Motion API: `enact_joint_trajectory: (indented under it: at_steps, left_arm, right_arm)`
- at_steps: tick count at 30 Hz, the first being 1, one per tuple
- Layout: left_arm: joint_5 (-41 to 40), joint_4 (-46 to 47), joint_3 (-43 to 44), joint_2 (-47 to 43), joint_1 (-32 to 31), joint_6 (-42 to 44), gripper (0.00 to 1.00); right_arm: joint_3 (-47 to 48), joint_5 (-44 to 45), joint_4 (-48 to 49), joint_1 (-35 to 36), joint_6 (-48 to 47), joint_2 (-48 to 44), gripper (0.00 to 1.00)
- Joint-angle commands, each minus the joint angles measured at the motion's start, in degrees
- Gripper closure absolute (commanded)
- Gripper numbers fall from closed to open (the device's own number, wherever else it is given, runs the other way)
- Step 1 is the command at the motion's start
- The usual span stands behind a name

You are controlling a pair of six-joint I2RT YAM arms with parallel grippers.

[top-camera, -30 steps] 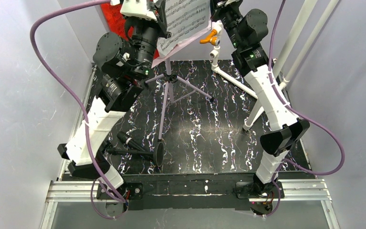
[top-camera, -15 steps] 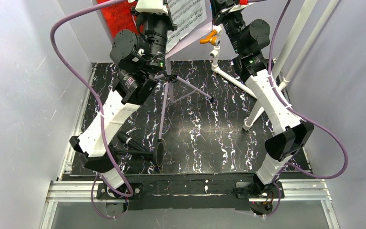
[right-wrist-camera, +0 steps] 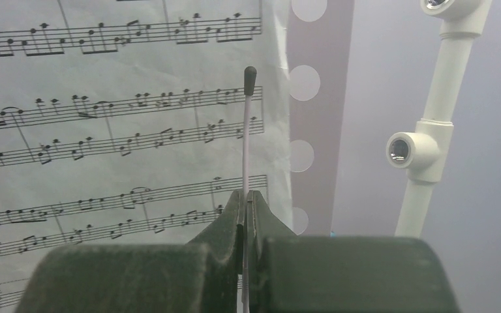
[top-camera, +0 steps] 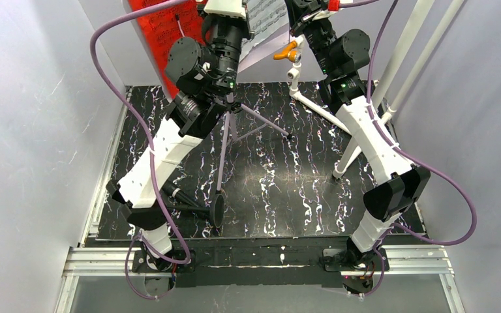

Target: Set up the instrument practice props

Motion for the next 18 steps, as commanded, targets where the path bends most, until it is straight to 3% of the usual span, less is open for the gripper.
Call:
enact_joint_trajectory:
  at_steps: [1,18]
  left_arm:
    - [4.72,2.93,2.27,1.10,0.19,3.74,1.00]
    - [8.30,2.71,-0.70,1.08,0.16,10.86,1.00]
  right_arm:
    - [0.43,-2.69,3.44,0.36,1.04,-2.87,0.99]
    - [0.67,-4.55,2.31,0.36,1.04,-2.75,0.99]
